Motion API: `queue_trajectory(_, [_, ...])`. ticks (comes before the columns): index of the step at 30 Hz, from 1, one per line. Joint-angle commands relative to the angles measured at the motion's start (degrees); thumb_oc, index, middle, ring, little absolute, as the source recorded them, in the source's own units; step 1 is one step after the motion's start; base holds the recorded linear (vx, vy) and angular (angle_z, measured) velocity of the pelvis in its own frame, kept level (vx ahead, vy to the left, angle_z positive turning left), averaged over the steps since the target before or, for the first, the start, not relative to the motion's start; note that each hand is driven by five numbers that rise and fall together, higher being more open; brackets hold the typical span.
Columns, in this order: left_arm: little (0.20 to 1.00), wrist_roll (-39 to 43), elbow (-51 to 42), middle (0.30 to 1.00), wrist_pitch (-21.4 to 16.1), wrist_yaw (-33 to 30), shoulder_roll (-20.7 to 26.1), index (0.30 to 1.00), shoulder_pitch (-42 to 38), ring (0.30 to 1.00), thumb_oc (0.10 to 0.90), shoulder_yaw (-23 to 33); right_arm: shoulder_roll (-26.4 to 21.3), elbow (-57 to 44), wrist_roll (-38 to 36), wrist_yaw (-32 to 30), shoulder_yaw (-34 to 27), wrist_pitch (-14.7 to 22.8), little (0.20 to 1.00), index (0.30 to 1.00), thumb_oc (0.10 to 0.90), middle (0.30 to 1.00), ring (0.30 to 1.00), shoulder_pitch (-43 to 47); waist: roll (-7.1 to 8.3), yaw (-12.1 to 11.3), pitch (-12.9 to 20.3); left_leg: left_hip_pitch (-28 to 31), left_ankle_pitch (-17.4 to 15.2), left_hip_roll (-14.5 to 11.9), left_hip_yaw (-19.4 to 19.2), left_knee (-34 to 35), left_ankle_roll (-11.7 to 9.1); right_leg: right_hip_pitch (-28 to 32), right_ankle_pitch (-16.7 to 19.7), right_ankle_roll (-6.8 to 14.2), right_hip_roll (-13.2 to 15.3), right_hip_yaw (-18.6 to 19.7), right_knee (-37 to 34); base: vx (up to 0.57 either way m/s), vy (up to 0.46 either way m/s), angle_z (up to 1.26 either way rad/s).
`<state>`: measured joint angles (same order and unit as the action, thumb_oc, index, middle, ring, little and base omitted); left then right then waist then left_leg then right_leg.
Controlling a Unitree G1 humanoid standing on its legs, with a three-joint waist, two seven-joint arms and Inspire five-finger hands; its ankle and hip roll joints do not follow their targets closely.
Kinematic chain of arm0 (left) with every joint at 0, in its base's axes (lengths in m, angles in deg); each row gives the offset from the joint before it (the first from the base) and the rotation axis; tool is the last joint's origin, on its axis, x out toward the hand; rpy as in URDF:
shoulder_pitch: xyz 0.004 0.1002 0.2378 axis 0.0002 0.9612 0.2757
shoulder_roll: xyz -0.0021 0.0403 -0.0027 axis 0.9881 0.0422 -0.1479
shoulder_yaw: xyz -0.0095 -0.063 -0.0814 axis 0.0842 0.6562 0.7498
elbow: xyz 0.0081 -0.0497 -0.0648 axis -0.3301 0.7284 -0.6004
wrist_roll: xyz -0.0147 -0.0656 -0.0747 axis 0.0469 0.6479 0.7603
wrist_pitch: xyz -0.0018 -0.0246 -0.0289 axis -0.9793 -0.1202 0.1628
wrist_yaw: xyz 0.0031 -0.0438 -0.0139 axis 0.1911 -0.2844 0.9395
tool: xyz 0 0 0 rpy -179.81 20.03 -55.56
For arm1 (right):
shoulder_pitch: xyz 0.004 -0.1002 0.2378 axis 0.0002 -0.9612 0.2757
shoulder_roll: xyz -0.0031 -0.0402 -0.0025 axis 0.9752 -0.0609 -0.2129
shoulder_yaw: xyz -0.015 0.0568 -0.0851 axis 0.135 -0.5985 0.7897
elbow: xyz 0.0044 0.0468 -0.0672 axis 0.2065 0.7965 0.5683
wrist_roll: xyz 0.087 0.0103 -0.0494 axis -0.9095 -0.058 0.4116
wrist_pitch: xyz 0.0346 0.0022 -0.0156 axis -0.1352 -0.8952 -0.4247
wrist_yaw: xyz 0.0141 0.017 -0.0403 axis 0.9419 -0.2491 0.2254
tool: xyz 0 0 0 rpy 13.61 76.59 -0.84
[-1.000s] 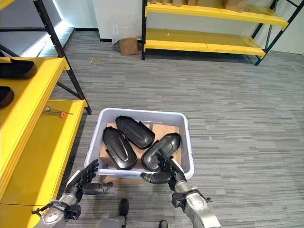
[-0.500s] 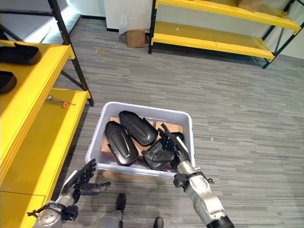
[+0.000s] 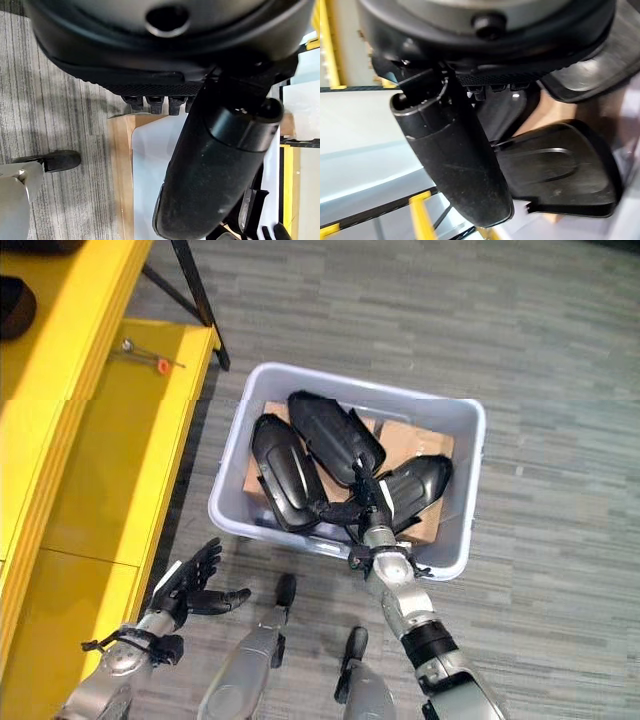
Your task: Move parts from the plastic box to the shelf.
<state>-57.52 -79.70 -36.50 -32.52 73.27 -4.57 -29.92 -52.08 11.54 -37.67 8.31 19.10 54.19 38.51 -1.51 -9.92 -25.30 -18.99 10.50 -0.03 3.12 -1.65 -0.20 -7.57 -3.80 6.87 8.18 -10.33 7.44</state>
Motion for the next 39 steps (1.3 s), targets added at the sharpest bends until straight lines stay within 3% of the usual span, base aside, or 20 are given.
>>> queue_trajectory(1, [1.000, 1.50, -3.83, 1.000, -5.46, -2.07, 0.10, 1.000, 0.60, 1.000, 0.900, 1.30, -0.23, -4.69, 7.28, -4.25, -1.45, 4.64, 1.000, 1.000, 0.900, 1.000, 1.000, 3.63, 0.71, -0.04, 3.65, 0.61, -7.43, 1.70, 1.02, -5.74, 2.24, -3.58, 5.16, 1.04, 3.47, -1.49, 1.37, -0.03, 0.023, -0.01])
queue_trajectory(7, [1.000, -0.56, -3.70, 1.000, -6.16, -4.09, -0.36, 1.000, -1.04, 1.000, 0.900, 0.67, -0.25, -4.32, 18.53, -9.94, -2.82, 2.80, 1.000, 1.000, 0.900, 1.000, 1.000, 3.38, -0.81, 0.63, 2.07, -1.14, -7.17, 2.25, 1.29, -6.58, 2.05, -5.26, 4.95, 0.99, 4.36, -1.88, 2.55, -0.05, 0.029, -0.02])
queue_trajectory(14, [1.000, -2.16, -3.33, 1.000, -7.10, -5.63, -0.84, 1.000, -1.98, 1.000, 0.900, -0.22, -1.01, -4.42, 25.27, -12.57, -2.84, 1.83, 1.000, 1.000, 0.900, 1.000, 1.000, 4.12, -1.56, 1.01, 1.45, -1.46, -6.97, 2.68, 1.27, -6.23, 2.14, -5.90, 5.03, 1.18, 4.98, -1.87, 2.81, -0.01, 0.014, 0.02])
queue_trajectory(26, [1.000, -3.40, -2.50, 1.000, -7.74, -7.56, -1.73, 1.000, -3.02, 1.000, 0.900, -1.14, -1.39, -4.21, 28.85, -15.18, -3.57, 0.99, 1.000, 1.000, 0.900, 1.000, 1.000, 3.00, -2.08, 1.87, -0.08, -1.95, -6.67, 2.88, 0.98, -5.99, 2.17, -7.21, 5.15, 1.30, 5.41, -1.46, 3.46, 0.00, 0.001, 0.00])
queue_trajectory(39, [1.000, -3.44, -2.04, 1.000, -8.39, -9.50, -2.08, 1.000, -4.71, 1.000, 0.900, -2.74, 0.57, 7.28, 27.92, -18.64, -2.24, -0.10, 1.000, 1.000, 0.900, 1.000, 1.000, 6.72, -2.91, 1.74, -1.71, -3.01, -6.74, 2.94, 0.56, -6.37, 2.19, -8.76, 5.62, 1.20, 5.28, -0.81, 3.64, 0.00, 0.000, -0.02])
